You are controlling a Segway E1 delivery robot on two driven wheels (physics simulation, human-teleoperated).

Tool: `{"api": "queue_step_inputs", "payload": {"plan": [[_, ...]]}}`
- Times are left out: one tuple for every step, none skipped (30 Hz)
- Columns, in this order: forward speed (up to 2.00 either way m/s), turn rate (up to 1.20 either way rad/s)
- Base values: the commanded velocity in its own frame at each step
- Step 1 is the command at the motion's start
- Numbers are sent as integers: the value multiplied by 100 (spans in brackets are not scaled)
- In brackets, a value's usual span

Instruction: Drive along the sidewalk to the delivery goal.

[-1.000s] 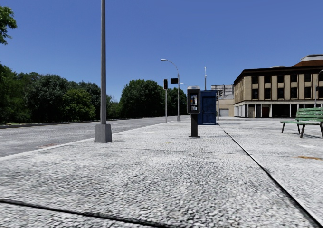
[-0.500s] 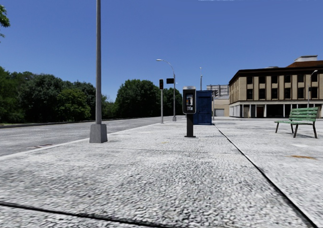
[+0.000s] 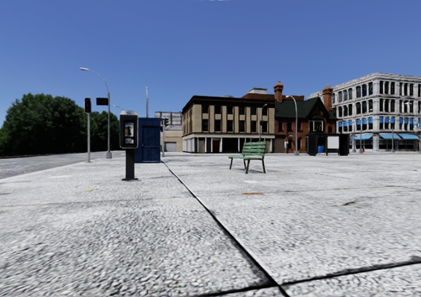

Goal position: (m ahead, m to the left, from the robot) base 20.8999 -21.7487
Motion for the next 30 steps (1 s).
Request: {"api": "queue_step_inputs", "payload": {"plan": [[0,-120],[0,-120],[0,-120],[0,-120],[0,-120],[0,-120],[0,-117],[0,-117],[0,-116],[3,-115],[13,-110],[22,-105],[22,-105],[49,-92],[73,-86],[83,-80],[93,-9],[93,-9],[99,-4],[112,-3],[124,-2],[128,-1],[128,-1],[131,0],[141,0],[152,0],[152,0],[159,0],[160,0],[161,0]]}}
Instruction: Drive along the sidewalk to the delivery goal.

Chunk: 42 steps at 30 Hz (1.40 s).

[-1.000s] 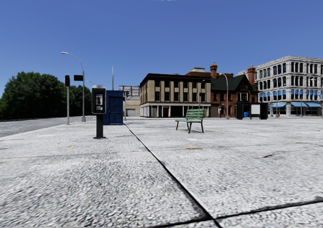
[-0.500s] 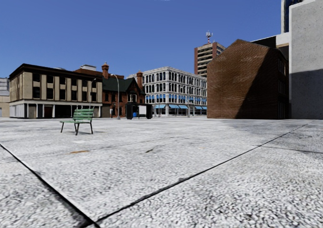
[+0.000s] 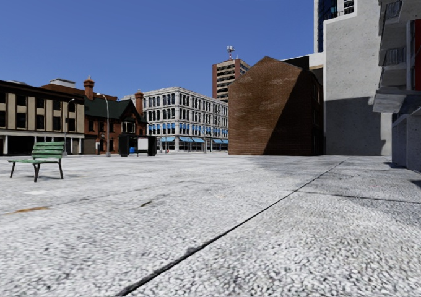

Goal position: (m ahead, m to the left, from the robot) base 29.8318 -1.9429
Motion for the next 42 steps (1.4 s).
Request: {"api": "queue_step_inputs", "payload": {"plan": [[161,0],[161,0],[164,0],[178,0],[188,0],[188,0],[191,0],[194,0],[196,0],[196,0],[200,0],[200,0],[200,0],[200,0],[200,0],[200,0],[200,0],[200,0],[200,-18],[200,-53],[200,-53],[200,-71],[200,-76],[200,0],[200,0],[200,0],[200,0],[200,0],[200,0],[200,0],[200,0],[200,0],[200,0],[200,0],[200,0],[200,0],[200,0],[200,0],[200,0],[200,0],[200,0],[200,0]]}}
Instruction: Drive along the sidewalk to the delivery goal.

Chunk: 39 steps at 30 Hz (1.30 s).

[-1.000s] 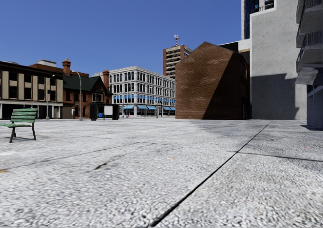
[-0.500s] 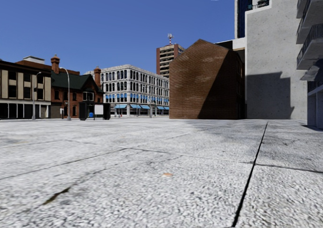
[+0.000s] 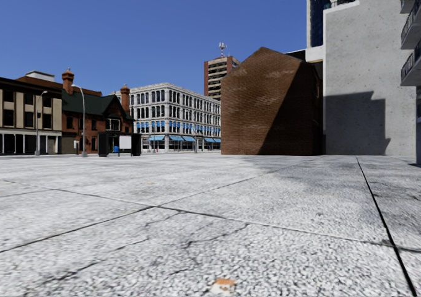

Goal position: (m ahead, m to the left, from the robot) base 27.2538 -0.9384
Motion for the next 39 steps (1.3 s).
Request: {"api": "queue_step_inputs", "payload": {"plan": [[200,0],[200,0],[200,0],[200,0],[200,0],[200,0],[200,0],[200,0],[200,0],[200,0],[200,0],[200,0],[200,0],[200,0],[200,0],[200,0],[200,0],[200,0],[200,0],[200,0],[200,0],[200,0],[200,0],[200,0],[200,0],[200,0],[200,0],[200,0],[200,0],[200,0],[200,0],[200,0],[200,0],[200,0],[200,0],[200,0],[200,0],[200,0],[200,0]]}}
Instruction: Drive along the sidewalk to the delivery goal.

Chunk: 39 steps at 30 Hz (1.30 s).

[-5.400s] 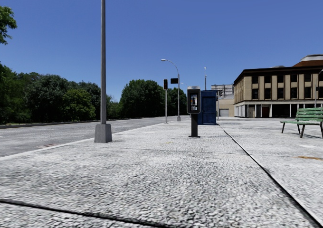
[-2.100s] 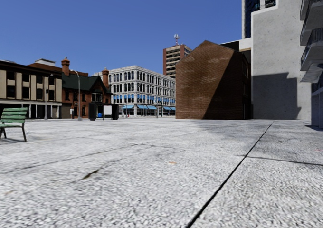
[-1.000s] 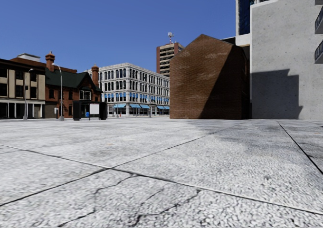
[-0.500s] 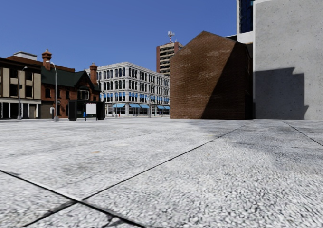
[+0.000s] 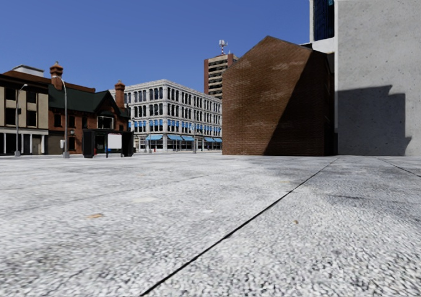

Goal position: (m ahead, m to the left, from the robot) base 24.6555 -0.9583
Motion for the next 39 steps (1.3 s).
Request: {"api": "queue_step_inputs", "payload": {"plan": [[200,0],[200,0],[200,0],[200,0],[200,0],[200,0],[200,0],[200,0],[200,0],[200,0],[200,0],[200,0],[200,0],[200,0],[200,0],[200,0],[200,0],[200,0],[200,0],[200,0],[200,0],[200,0],[200,0],[200,0],[200,0],[200,0],[200,0],[200,0],[200,0],[200,0],[200,0],[200,0],[200,0],[200,0],[200,0],[200,0],[200,0],[200,0],[200,0]]}}
